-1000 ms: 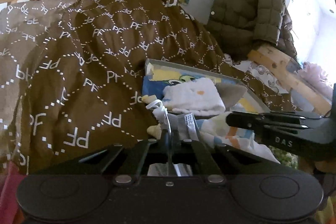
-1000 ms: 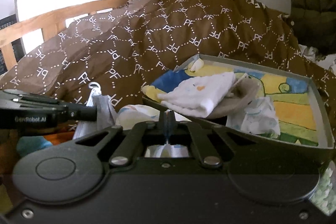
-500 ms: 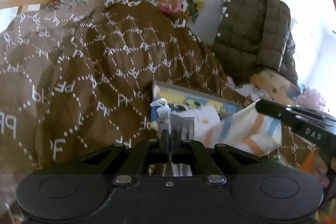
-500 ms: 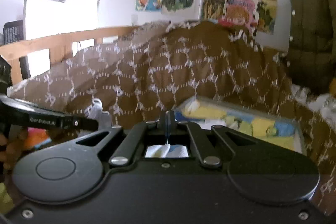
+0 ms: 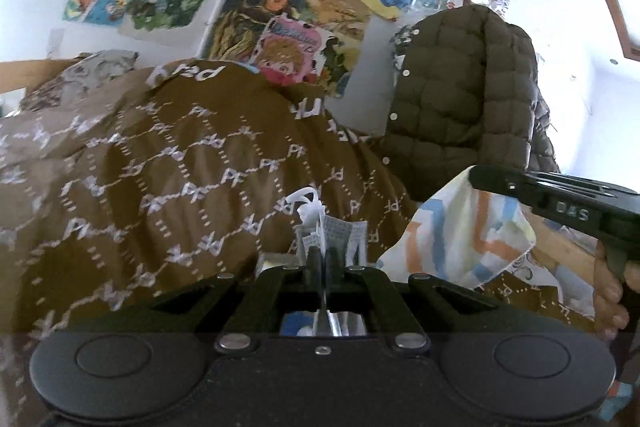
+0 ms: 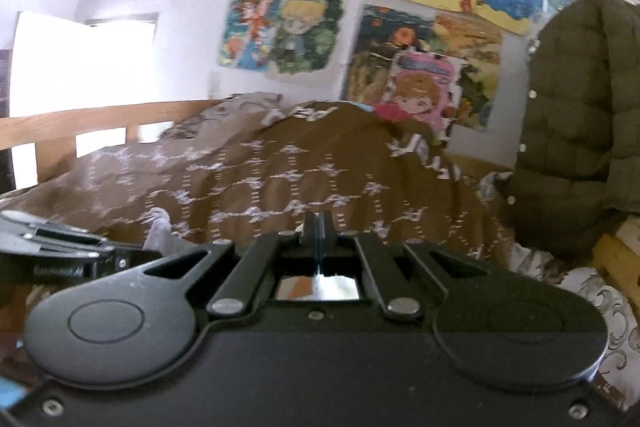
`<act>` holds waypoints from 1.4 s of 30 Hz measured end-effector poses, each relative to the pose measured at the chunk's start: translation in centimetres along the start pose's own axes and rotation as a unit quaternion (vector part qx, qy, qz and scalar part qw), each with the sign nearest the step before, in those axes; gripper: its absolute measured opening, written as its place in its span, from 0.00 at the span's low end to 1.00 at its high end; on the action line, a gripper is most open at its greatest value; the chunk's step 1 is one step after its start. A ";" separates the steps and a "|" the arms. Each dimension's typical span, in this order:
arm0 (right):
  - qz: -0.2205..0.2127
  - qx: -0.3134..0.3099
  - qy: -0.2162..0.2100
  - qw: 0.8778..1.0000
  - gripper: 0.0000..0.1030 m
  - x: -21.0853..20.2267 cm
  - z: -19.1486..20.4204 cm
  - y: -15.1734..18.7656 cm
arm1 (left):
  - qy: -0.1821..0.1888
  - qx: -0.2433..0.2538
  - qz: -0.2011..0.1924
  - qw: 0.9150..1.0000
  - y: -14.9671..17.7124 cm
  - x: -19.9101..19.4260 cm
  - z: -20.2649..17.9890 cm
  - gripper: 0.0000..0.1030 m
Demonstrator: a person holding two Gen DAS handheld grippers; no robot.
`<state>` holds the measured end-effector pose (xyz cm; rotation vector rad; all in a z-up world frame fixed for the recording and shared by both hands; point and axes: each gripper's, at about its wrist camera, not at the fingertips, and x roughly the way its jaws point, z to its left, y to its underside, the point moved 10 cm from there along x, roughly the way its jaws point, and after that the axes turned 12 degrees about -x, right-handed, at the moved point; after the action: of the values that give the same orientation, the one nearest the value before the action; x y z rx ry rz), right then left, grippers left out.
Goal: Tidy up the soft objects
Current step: 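Carry the grey sock and striped cloth in both grippers over the tray, then open both grippers to drop the sock and striped cloth into the tray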
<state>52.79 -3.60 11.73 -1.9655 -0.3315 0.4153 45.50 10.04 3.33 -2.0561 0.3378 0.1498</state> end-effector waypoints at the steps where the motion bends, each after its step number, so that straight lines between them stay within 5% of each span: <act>1: 0.007 0.004 0.006 1.000 0.00 0.9 -0.7 0.2 | 0.003 0.002 0.001 1.000 0.1 0.9 -0.4 0.00; 10: 0.095 0.031 0.048 0.994 0.00 3.3 -4.7 7.0 | 0.025 0.014 0.061 0.998 5.2 8.2 -3.4 0.00; 20: 0.165 0.062 0.050 0.983 0.00 2.0 -6.1 13.6 | 0.066 0.057 0.089 0.992 8.4 10.7 -8.0 0.03; 27: 0.176 0.099 0.057 0.978 0.01 -0.3 -6.6 15.6 | 0.063 0.065 0.101 0.991 8.7 9.9 -8.8 0.33; 34: 0.144 0.121 0.064 0.980 0.37 -3.8 -7.3 14.8 | 0.039 0.038 0.079 0.995 7.8 7.0 -7.9 0.69; 42: 0.092 0.149 0.077 0.982 0.68 -10.7 -7.2 11.9 | 0.012 0.011 0.022 1.000 6.4 1.8 -8.0 0.89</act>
<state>46.84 -18.73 5.21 -1.7261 0.0138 0.4018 44.97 -0.16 1.38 -2.0304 0.3975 0.1477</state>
